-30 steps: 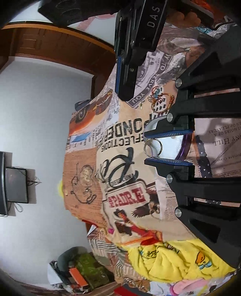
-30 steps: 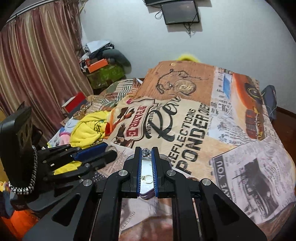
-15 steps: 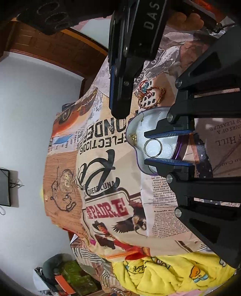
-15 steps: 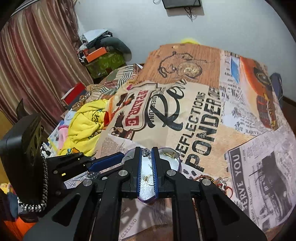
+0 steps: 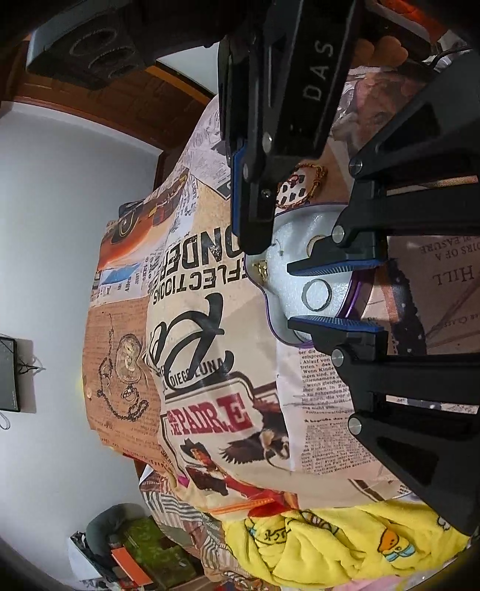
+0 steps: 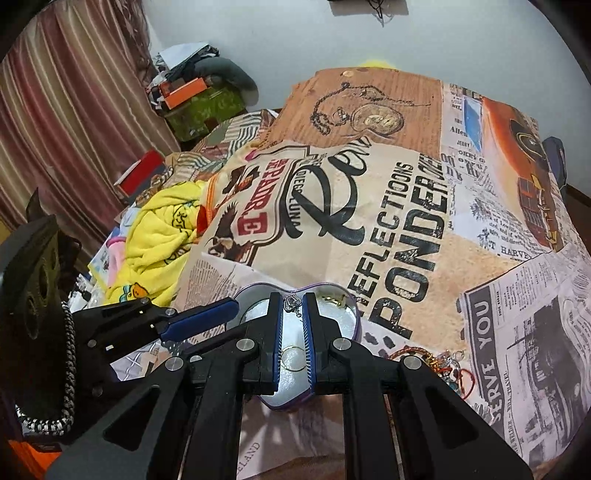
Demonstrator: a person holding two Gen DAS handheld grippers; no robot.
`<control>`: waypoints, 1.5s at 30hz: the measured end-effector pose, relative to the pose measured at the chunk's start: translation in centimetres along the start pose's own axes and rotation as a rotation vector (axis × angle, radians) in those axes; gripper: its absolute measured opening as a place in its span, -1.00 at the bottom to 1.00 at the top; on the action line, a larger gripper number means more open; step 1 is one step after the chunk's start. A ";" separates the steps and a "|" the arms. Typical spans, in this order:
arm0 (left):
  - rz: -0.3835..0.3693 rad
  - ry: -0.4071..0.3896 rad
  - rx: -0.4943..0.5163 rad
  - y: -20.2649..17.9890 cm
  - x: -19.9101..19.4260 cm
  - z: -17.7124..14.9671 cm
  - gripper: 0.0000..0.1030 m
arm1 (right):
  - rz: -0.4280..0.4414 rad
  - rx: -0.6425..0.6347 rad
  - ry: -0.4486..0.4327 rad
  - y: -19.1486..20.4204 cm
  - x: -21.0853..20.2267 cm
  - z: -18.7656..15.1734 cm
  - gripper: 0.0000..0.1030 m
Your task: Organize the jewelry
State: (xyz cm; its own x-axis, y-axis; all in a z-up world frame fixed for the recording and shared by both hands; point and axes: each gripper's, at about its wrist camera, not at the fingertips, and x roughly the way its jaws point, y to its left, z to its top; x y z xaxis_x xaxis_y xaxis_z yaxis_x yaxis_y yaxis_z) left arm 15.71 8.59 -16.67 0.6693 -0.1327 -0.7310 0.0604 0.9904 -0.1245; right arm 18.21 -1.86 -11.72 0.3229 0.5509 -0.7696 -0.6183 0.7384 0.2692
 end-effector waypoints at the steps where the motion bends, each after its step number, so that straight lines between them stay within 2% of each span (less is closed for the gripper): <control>1: 0.009 -0.004 0.000 0.0 -0.3 0.0 -0.59 | 0.000 0.000 0.004 0.0 0.1 0.0 -0.80; 3: 0.017 -0.009 -0.004 0.1 -0.6 0.0 -0.55 | -0.008 -0.001 0.005 0.1 0.0 0.0 -0.72; 5: 0.026 -0.018 -0.016 0.3 -1.3 0.0 -0.47 | -0.014 -0.002 0.002 0.1 -0.3 0.0 -0.53; 8: 0.046 -0.029 -0.018 0.4 -2.2 -0.1 -0.44 | -0.027 -0.005 -0.025 0.2 -1.2 -0.1 -0.36; 10: 0.055 -0.034 -0.020 0.3 -2.7 0.0 -0.43 | -0.041 -0.009 -0.044 0.2 -2.0 -0.1 -0.31; 14: 0.075 -0.052 -0.023 0.0 -3.9 0.2 -0.29 | -0.065 -0.015 -0.075 0.1 -3.5 -0.2 -0.28; 23: 0.079 -0.070 0.017 -2.9 -5.5 0.6 -0.27 | -0.126 -0.008 -0.121 -1.5 -6.8 -1.8 -0.26; 29: 0.050 -0.063 0.040 -5.6 -5.1 0.7 -0.18 | -0.173 0.022 -0.136 -3.7 -8.9 -3.3 -0.26; 37: -0.033 0.036 0.047 -8.9 -1.8 0.1 -0.18 | -0.246 0.088 -0.111 -7.8 -10.7 -5.7 -0.26; 45: -0.101 0.167 0.065 -10.9 2.7 -1.5 -0.18 | -0.303 0.147 -0.022 -11.8 -10.2 -8.6 -0.26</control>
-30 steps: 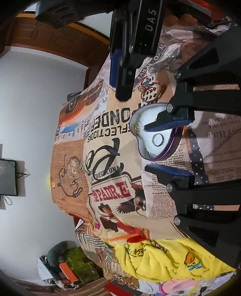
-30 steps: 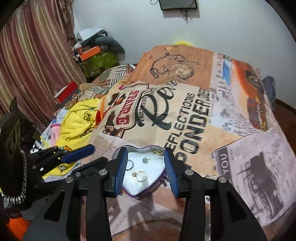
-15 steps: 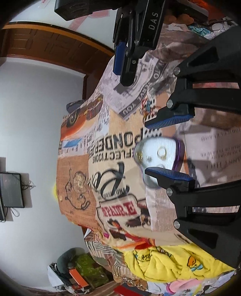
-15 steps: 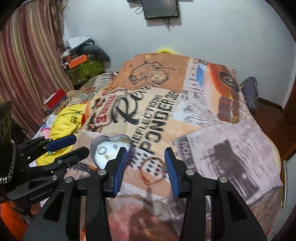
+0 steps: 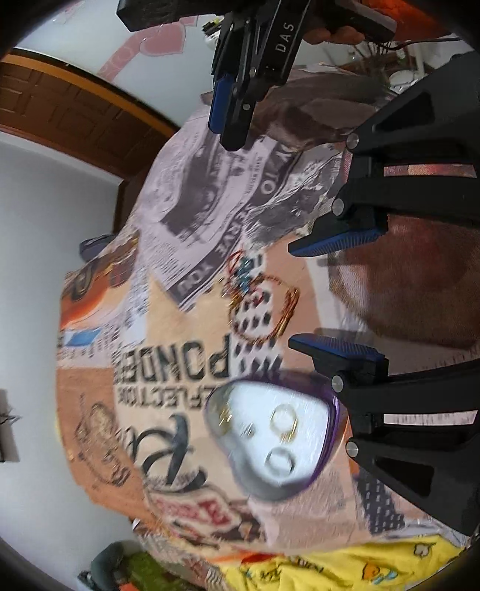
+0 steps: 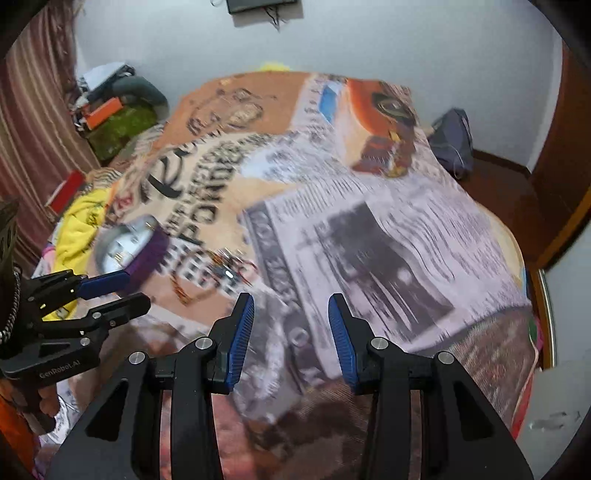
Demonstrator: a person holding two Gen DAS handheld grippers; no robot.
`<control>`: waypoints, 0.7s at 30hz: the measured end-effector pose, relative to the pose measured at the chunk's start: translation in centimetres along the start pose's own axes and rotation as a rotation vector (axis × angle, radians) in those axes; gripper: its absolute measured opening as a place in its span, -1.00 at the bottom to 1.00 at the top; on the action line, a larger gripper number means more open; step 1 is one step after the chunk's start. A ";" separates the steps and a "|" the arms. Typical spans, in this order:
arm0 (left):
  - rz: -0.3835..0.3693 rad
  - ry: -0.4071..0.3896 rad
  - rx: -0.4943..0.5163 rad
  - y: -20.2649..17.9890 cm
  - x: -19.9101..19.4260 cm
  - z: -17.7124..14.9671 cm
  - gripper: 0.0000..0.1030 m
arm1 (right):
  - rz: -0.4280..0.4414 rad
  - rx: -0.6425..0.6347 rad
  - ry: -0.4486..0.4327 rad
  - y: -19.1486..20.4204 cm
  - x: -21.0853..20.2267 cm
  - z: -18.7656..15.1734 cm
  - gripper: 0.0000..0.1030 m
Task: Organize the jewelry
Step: 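Withdraw both grippers from the tin toward the remaining jewelry, then grasp the red braided bracelet with the left gripper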
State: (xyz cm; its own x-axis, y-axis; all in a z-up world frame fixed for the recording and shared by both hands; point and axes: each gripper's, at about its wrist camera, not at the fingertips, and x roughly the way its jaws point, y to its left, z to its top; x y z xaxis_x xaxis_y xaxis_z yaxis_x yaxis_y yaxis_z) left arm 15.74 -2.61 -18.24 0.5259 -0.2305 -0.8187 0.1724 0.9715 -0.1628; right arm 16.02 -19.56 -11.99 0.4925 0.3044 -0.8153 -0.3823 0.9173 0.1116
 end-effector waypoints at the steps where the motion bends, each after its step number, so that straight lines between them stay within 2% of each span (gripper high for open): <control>1: -0.007 0.012 -0.005 0.0 0.5 -0.1 -0.18 | -0.004 0.003 0.011 -0.3 0.3 -0.2 -0.26; 6: -0.019 0.055 -0.098 1.1 2.9 0.2 -0.18 | 0.001 0.024 0.041 -1.3 1.1 -0.9 -0.26; 9: -0.029 0.044 -0.158 1.6 3.4 0.6 -0.19 | 0.010 0.030 0.042 -1.5 1.4 -0.9 -0.26; 12: 0.001 0.031 -0.173 1.6 3.8 0.9 -0.23 | 0.021 0.032 0.046 -1.5 1.7 -0.6 -0.26; 16: 0.085 0.019 -0.129 1.0 4.9 1.2 -0.58 | 0.029 0.029 0.053 -1.4 2.3 -0.5 -0.26; 21: 0.138 0.013 -0.087 0.9 5.9 1.9 -0.85 | 0.043 0.037 0.058 -1.3 2.6 -0.6 -0.26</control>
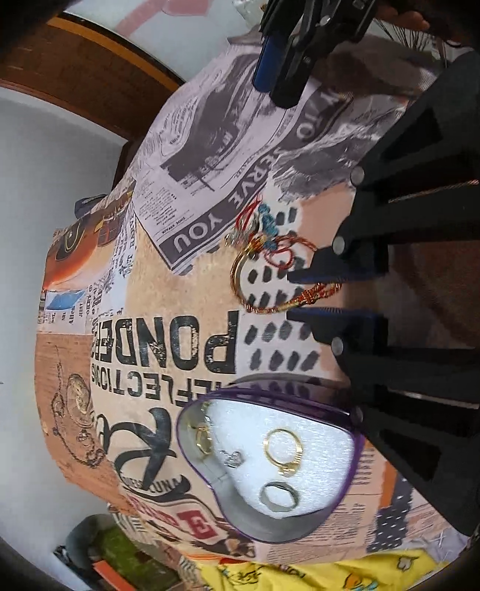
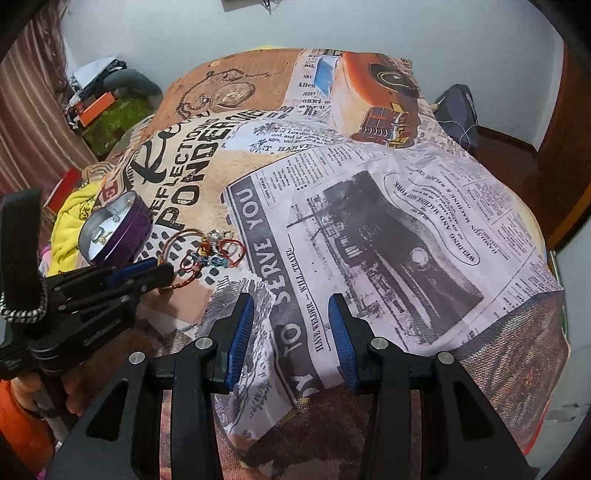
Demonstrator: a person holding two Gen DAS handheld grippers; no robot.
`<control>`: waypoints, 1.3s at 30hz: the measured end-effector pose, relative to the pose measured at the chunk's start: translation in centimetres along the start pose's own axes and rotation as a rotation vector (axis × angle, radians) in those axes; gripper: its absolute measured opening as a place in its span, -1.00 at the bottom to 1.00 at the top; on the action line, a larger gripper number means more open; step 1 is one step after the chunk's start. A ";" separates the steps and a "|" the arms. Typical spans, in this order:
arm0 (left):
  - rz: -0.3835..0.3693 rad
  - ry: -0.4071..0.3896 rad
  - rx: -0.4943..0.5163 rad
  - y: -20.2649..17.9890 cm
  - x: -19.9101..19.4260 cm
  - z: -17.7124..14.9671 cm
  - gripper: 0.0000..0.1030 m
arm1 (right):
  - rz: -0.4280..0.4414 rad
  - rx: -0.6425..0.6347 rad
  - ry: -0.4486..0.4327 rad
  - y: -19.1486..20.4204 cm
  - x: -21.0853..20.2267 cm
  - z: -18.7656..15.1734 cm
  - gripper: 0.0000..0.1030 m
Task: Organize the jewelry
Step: 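Grasp the red braided bracelet with the left gripper, then lift the red bracelet with the left gripper while the right gripper grasps a red beaded bracelet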
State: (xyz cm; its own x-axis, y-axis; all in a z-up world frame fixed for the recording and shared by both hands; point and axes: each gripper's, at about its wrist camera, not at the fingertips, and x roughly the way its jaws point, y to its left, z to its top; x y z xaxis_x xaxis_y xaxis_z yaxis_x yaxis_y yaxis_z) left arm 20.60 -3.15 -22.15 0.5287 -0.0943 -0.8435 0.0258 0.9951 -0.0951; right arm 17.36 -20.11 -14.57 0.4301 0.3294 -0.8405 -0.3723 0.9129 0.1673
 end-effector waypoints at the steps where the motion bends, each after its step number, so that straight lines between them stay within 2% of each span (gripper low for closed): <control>1: 0.006 -0.002 0.009 -0.1 0.1 0.1 -0.87 | 0.000 0.000 0.002 0.0 0.0 -0.1 -0.26; 5: -0.007 -0.005 0.029 -0.1 -0.4 0.1 -0.88 | 0.001 0.000 0.003 0.1 0.1 0.0 -0.26; 9: -0.029 -0.034 0.026 0.4 -2.5 -0.5 -0.88 | 0.005 0.000 -0.005 0.0 -0.1 0.1 -0.26; 17: -0.019 -0.056 0.010 3.1 -6.2 -2.3 -0.88 | 0.052 -0.018 0.019 1.6 0.8 0.1 -0.26; 24: -0.011 -0.017 -0.014 5.6 -5.9 -4.3 -0.88 | 0.096 -0.034 0.053 3.9 2.4 0.4 -0.26; 29: -0.011 -0.035 0.012 5.5 -5.8 -4.6 -0.88 | 0.104 0.034 0.052 4.1 3.6 1.7 -0.26; 34: 0.004 -0.049 0.064 5.0 -5.7 -4.9 -0.85 | 0.075 0.065 0.079 4.7 5.8 2.4 -0.26; 39: -0.029 -0.046 0.023 6.1 -5.8 -4.8 -0.83 | 0.029 0.004 0.051 5.8 6.2 1.8 -0.25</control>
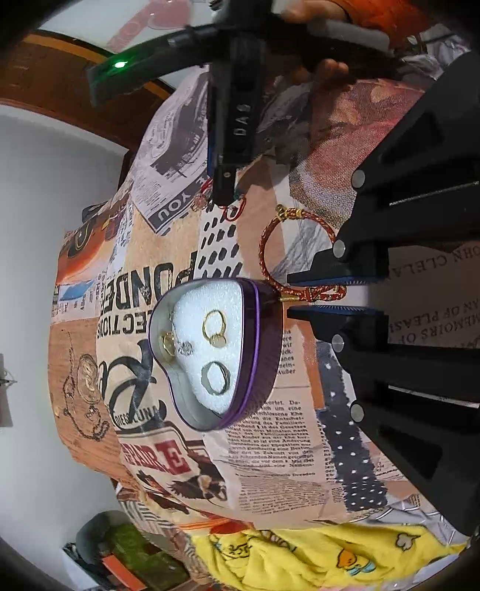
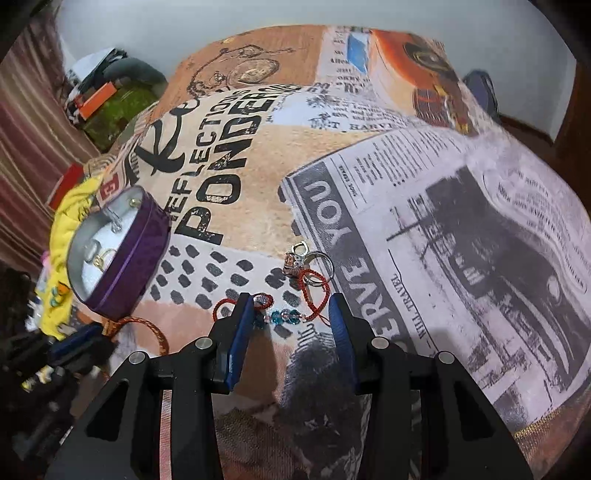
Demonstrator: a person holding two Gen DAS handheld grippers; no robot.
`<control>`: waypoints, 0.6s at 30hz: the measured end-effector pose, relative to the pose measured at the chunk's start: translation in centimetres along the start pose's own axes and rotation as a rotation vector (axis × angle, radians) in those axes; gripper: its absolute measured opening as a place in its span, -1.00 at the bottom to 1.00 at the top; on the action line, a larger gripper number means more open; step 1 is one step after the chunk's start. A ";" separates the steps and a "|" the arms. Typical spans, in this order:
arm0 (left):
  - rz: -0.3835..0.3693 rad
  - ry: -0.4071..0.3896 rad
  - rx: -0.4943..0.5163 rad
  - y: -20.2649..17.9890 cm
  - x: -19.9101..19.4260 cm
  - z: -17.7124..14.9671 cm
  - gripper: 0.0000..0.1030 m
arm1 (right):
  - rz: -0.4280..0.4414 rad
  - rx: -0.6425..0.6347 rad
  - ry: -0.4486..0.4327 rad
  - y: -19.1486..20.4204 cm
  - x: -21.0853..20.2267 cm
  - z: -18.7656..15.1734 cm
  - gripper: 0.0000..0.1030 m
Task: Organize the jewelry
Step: 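Lift the red bracelet with the left gripper while the right gripper grasps a red beaded bracelet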
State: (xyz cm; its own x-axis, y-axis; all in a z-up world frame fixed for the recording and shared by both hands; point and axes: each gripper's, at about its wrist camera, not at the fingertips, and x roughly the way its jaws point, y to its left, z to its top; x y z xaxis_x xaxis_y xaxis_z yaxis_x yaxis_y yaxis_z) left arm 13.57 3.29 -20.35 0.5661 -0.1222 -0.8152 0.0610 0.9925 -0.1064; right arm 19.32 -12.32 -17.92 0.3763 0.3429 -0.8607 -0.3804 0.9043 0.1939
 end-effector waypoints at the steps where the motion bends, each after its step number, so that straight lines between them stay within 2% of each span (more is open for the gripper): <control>1: -0.003 -0.001 -0.009 0.2 -0.1 0.0 -0.83 | -0.007 -0.010 -0.005 0.1 0.0 -0.1 -0.25; 3: -0.008 -0.002 -0.020 0.5 -0.2 -0.1 -0.83 | -0.012 -0.017 -0.015 0.2 -0.2 -0.3 -0.31; 4: -0.010 -0.001 -0.025 0.5 -0.2 -0.2 -0.82 | -0.013 -0.025 -0.019 0.3 -0.3 -0.4 -0.47; 6: -0.011 0.000 -0.026 0.5 -0.4 -0.3 -0.77 | -0.013 -0.034 -0.022 0.3 -0.6 -0.7 -0.55; 8: -0.008 0.001 -0.019 0.4 -0.6 -0.4 -0.62 | -0.006 -0.033 -0.025 0.2 -1.0 -1.0 -0.63; 9: -0.006 -0.001 -0.017 0.3 -0.7 -0.5 -0.57 | -0.005 -0.032 -0.029 0.1 -1.2 -1.1 -0.85; 10: 0.000 -0.003 -0.015 0.3 -0.8 -0.6 -0.43 | 0.002 -0.033 -0.013 0.0 -1.3 -1.2 -0.94; 11: 0.005 -0.005 -0.013 0.2 -0.9 -0.7 -0.34 | 0.010 -0.031 -0.009 0.0 -1.2 -1.2 -0.94; 18: 0.007 -0.005 -0.020 0.3 -0.6 -0.9 -0.34 | 0.006 -0.022 -0.026 -0.9 -2.9 -2.6 -0.94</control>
State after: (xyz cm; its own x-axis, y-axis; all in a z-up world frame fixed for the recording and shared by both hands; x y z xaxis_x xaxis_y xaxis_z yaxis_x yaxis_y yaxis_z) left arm 12.51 3.62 -20.35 0.5703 -0.1153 -0.8133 0.0406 0.9928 -0.1123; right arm 16.37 -14.75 -16.79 0.3952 0.3551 -0.8471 -0.4011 0.8964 0.1886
